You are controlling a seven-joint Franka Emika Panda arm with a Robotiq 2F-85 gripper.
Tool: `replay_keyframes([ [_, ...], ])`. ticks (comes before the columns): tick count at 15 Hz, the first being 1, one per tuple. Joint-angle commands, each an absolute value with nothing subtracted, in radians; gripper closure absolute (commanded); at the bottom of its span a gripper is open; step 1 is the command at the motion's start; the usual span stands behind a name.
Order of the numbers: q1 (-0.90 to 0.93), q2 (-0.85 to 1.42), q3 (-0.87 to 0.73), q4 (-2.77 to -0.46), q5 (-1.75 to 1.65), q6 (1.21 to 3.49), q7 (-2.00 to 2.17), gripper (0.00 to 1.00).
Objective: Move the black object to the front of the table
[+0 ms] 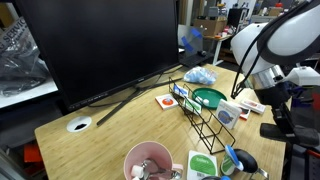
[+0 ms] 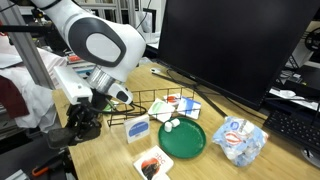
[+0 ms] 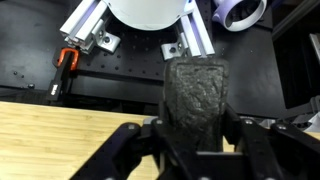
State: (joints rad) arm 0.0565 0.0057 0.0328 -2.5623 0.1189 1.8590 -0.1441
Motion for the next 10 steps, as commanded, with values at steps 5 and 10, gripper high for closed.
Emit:
replay_keyframes([
  [5, 0.068, 0.143, 0.068, -2.512, 0.03, 1.998, -0.403, 0.73],
  [10, 0.066, 0.247, 0.087, -2.48, -0.056, 2.091, -0.422, 0.73],
])
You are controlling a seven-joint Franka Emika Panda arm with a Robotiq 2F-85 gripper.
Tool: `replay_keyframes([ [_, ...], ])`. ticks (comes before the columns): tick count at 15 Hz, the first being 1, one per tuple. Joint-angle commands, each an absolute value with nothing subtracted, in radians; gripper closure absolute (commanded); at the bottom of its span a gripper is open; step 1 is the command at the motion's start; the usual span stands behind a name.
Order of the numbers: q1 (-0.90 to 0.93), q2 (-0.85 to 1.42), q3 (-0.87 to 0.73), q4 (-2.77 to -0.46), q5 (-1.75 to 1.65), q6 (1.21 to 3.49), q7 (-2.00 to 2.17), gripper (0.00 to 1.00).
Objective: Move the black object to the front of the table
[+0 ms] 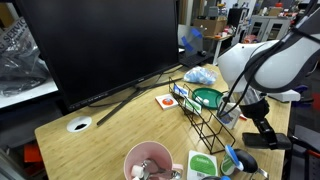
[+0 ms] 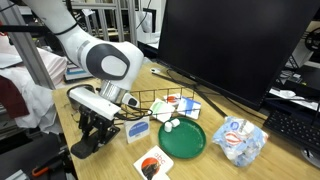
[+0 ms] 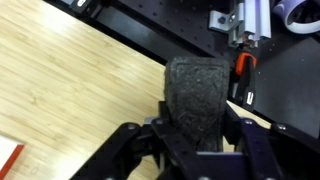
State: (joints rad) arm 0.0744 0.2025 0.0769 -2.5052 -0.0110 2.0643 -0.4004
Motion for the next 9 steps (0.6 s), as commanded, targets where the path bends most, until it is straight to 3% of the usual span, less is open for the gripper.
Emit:
replay_keyframes([
  [1, 0.063, 0.264, 0.088, -2.474, -0.066, 2.102, -0.424, 0.73],
  [3, 0.06, 0.283, 0.086, -2.47, -0.096, 2.112, -0.421, 0.73],
  [4, 0.058, 0.289, 0.086, -2.466, -0.106, 2.106, -0.419, 0.37],
  [5, 0.056, 0.287, 0.084, -2.467, -0.114, 2.106, -0.416, 0.23],
  [8, 0.045, 0.276, 0.083, -2.468, -0.111, 2.109, -0.418, 0.02],
  [9, 0.043, 0.272, 0.082, -2.468, -0.109, 2.111, -0.415, 0.01],
])
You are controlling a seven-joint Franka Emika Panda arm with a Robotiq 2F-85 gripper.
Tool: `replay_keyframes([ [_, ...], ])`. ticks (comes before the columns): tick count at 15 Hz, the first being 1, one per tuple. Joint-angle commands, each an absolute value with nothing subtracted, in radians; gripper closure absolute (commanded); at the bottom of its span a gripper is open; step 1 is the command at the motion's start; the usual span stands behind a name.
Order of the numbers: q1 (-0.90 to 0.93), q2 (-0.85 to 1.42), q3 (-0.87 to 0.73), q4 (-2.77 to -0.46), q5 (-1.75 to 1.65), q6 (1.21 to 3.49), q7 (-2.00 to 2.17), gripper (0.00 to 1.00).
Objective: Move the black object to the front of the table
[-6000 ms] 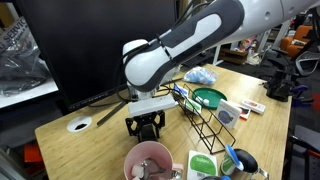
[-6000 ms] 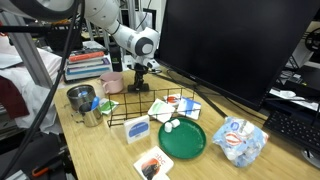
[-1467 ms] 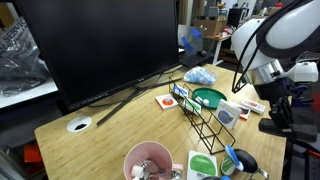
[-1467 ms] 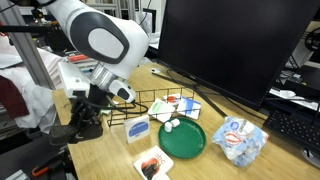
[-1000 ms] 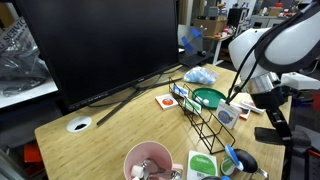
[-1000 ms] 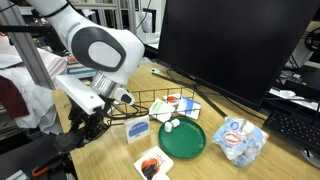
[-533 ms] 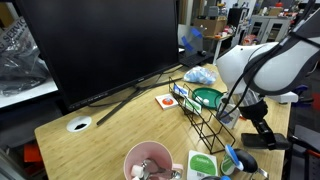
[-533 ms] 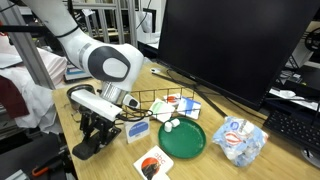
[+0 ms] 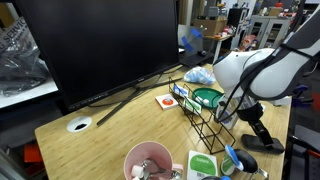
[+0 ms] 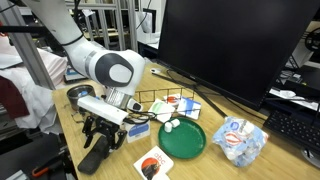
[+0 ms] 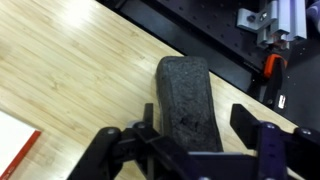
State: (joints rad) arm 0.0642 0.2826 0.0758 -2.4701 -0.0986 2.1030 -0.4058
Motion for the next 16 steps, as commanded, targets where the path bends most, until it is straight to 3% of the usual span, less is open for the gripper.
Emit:
replay_keyframes([
  [1, 0.041, 0.267, 0.081, -2.467, -0.107, 2.112, -0.414, 0.0],
  [12, 0.048, -0.079, 0.064, -2.523, -0.074, 2.002, -0.414, 0.0],
  [16, 0.058, -0.038, 0.063, -2.496, -0.091, 2.0, -0.408, 0.0],
])
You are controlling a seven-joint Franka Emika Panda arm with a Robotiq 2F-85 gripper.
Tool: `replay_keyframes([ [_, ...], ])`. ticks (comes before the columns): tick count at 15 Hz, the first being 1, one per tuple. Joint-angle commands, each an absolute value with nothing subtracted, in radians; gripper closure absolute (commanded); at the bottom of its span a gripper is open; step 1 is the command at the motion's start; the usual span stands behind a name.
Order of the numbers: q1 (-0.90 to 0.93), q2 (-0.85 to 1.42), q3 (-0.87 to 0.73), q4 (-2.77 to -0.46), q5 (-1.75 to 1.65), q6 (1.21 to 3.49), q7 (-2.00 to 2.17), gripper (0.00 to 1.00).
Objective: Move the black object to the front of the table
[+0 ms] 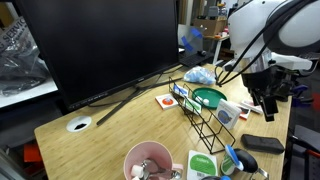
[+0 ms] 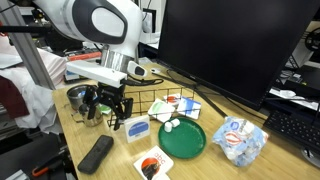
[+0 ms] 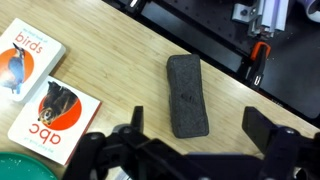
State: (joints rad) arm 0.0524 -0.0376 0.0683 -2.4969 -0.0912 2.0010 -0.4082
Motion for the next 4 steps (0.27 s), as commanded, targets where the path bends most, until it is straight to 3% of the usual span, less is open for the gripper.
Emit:
replay_keyframes([
  [1, 0.057, -0.026, 0.064, -2.495, -0.091, 2.002, -0.408, 0.0],
  [4, 0.057, -0.014, 0.065, -2.492, -0.091, 2.002, -0.408, 0.0],
])
